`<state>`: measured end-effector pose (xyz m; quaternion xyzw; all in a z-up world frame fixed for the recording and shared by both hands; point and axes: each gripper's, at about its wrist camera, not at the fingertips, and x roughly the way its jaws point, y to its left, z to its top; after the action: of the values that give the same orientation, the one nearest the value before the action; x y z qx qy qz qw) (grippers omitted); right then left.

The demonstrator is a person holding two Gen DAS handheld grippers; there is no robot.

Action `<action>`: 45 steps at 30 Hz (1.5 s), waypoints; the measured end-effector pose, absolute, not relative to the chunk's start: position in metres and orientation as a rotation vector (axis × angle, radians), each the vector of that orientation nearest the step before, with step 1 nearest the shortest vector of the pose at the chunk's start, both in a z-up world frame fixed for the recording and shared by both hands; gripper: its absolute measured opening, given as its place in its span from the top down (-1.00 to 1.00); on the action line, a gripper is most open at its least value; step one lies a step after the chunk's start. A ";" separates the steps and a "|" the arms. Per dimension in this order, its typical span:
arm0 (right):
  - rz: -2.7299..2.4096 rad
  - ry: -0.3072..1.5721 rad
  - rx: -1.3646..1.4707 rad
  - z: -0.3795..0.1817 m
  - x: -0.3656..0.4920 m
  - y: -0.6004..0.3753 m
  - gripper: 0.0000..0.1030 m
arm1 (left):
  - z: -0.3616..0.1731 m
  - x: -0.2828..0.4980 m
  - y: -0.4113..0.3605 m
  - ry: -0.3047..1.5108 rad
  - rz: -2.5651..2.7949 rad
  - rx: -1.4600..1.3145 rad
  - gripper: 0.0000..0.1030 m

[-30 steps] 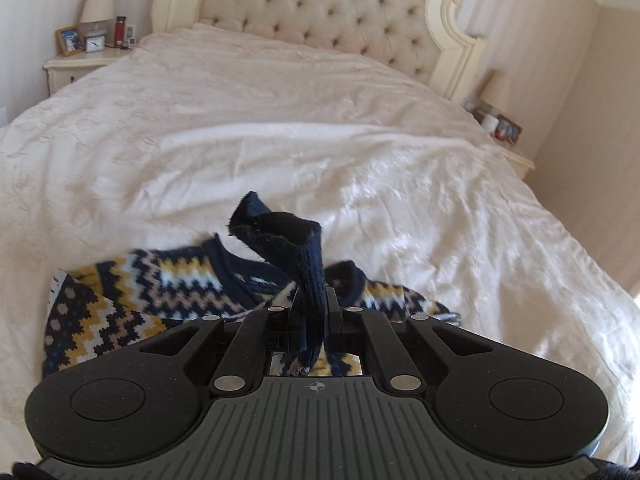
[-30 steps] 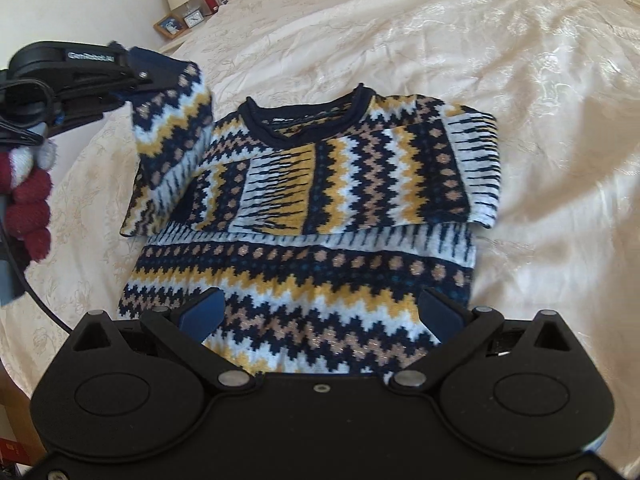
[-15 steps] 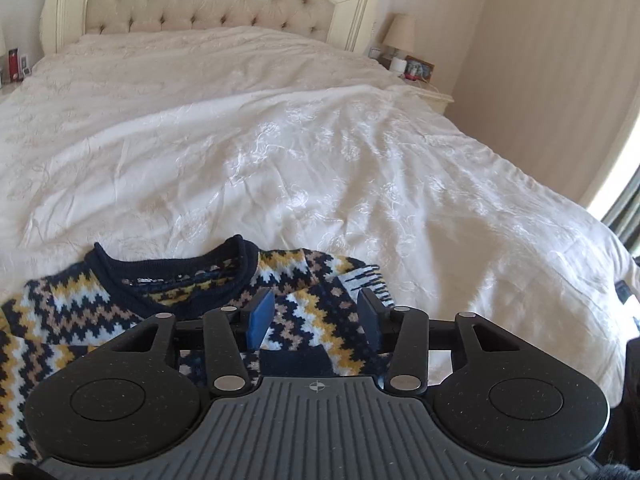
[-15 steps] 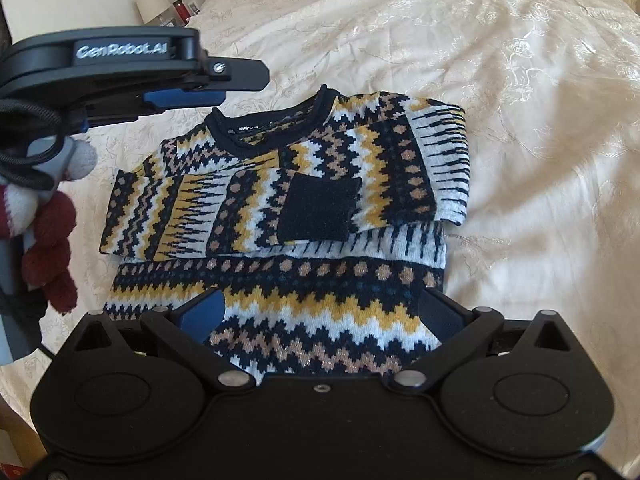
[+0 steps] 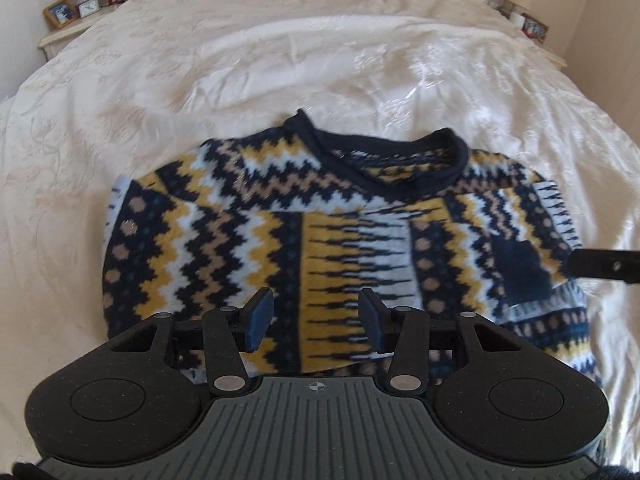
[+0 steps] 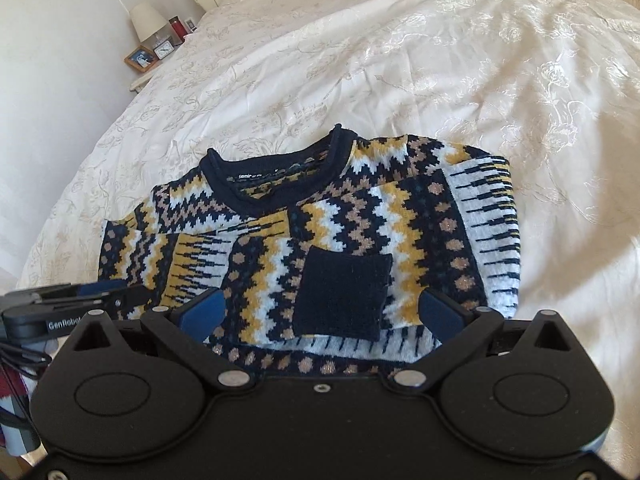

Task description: Fold small clothes

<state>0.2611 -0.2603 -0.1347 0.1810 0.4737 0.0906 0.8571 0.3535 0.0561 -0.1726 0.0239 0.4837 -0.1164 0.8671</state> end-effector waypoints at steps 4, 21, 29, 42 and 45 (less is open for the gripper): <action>0.207 1.022 0.389 -0.147 0.280 -0.258 -0.98 | -0.192 0.362 0.071 1.063 -0.212 0.024 0.12; 0.205 1.127 0.439 -0.186 0.303 -0.263 -0.44 | -0.216 0.371 0.077 1.100 -0.201 -0.026 0.08; 0.227 1.103 0.511 -0.177 0.298 -0.266 0.77 | -0.205 0.361 0.075 1.079 -0.207 -0.024 0.08; 0.166 0.945 0.275 -0.102 0.297 -0.308 0.81 | -0.162 0.361 0.083 0.968 -0.234 -0.053 0.08; 0.113 0.996 0.282 -0.126 0.304 -0.321 0.81 | -0.165 0.376 0.083 0.960 -0.225 -0.040 0.08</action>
<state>0.3037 -0.3214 -0.1257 0.1348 0.4760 0.0539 0.8674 0.3756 0.0833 -0.1646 -0.0192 0.4608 -0.1082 0.8807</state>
